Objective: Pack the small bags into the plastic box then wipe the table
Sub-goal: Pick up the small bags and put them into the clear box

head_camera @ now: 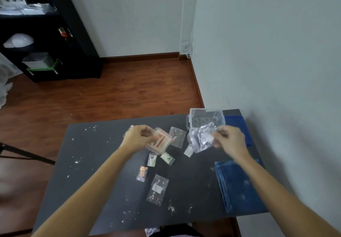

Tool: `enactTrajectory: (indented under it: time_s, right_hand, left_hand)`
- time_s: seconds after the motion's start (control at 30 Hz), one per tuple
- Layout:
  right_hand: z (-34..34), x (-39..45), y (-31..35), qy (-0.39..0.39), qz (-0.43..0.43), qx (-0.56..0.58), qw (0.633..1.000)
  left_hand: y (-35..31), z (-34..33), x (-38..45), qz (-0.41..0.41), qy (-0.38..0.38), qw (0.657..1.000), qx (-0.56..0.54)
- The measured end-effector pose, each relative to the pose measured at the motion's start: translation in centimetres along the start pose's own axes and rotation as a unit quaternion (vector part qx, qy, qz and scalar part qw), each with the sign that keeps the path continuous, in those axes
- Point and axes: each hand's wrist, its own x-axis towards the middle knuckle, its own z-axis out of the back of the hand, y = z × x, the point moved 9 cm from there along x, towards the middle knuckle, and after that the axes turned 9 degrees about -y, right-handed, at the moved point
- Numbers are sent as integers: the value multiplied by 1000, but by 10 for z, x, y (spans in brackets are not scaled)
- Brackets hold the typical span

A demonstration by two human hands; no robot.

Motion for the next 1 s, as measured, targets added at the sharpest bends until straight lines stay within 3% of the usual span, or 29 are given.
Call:
enactTrajectory:
  time_s: [0.1,0.2,0.4,0.57,0.77,1.0]
  right_hand:
    - [39,34,0,-127,-8,43,991]
    - [45,61,-10,-178,-23,32,983]
    - [11,88,-31,-162,-47,18,986]
    - [-14,91,-50,-142,-57,-34,988]
    - [-6,89,-55,-188,-41,-127,973]
    - [3,87,-77,-201,-81,-32,976]
  left_hand:
    - [-28,-22,13,5,1,999,-50]
    - [-45,-40,26,10,-29,997,-68]
    - [-65,-67,42,7,-93,992,-83]
    - [-76,-88,50,-2,-96,992,-82]
    - [-84,-113,64,0,-78,995,-68]
    - [-92,-149,77,5,-35,999,-11]
